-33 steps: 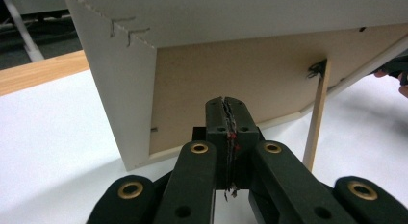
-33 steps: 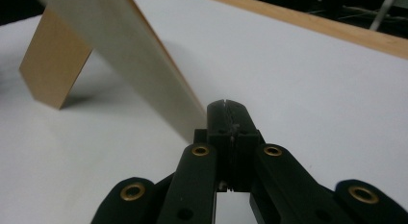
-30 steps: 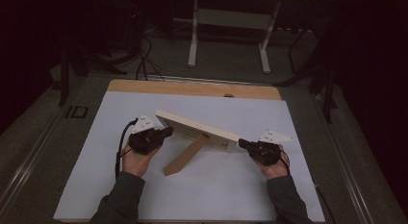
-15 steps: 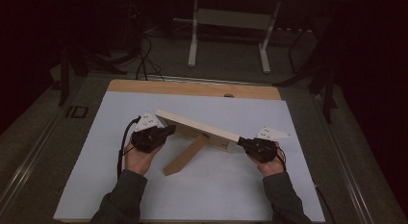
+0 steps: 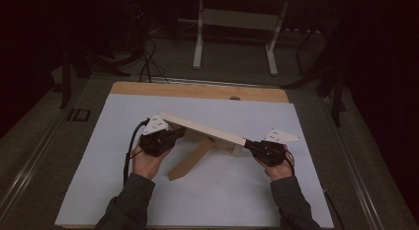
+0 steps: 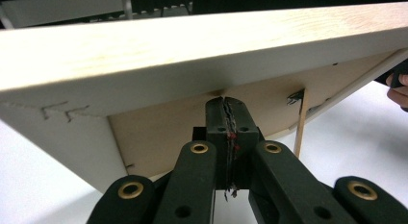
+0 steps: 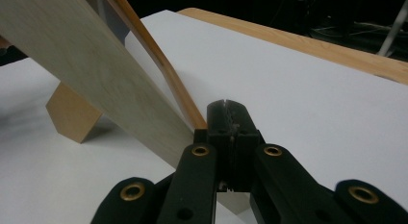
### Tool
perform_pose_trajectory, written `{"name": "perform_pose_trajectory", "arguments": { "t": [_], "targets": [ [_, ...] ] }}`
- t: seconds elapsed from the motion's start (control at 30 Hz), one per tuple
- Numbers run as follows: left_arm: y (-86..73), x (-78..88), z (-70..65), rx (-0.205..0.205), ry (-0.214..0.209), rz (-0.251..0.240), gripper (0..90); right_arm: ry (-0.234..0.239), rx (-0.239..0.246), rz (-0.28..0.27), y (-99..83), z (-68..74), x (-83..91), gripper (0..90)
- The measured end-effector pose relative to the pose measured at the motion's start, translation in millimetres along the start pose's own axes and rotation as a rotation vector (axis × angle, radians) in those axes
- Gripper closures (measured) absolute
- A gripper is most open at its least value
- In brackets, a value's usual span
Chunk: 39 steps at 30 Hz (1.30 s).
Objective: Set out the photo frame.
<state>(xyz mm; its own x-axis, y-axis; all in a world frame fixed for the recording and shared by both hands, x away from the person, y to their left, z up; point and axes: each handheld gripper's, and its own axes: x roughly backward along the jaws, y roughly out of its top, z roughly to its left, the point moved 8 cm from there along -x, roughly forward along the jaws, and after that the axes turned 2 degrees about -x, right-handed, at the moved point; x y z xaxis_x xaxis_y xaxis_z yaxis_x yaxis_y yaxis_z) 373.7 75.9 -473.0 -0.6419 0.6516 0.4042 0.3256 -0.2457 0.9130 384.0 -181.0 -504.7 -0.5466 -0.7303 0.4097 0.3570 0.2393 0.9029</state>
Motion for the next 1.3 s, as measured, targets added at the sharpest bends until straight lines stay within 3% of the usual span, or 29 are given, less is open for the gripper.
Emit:
{"name": "perform_pose_trajectory", "arguments": {
  "t": [1.3],
  "targets": [
    [13.0, -13.8, -18.8, -0.032, -0.033, 0.007, 90.0, 0.073, 0.015, -0.037, 15.6, 19.3, 0.9, 89.8]
  ]
}}
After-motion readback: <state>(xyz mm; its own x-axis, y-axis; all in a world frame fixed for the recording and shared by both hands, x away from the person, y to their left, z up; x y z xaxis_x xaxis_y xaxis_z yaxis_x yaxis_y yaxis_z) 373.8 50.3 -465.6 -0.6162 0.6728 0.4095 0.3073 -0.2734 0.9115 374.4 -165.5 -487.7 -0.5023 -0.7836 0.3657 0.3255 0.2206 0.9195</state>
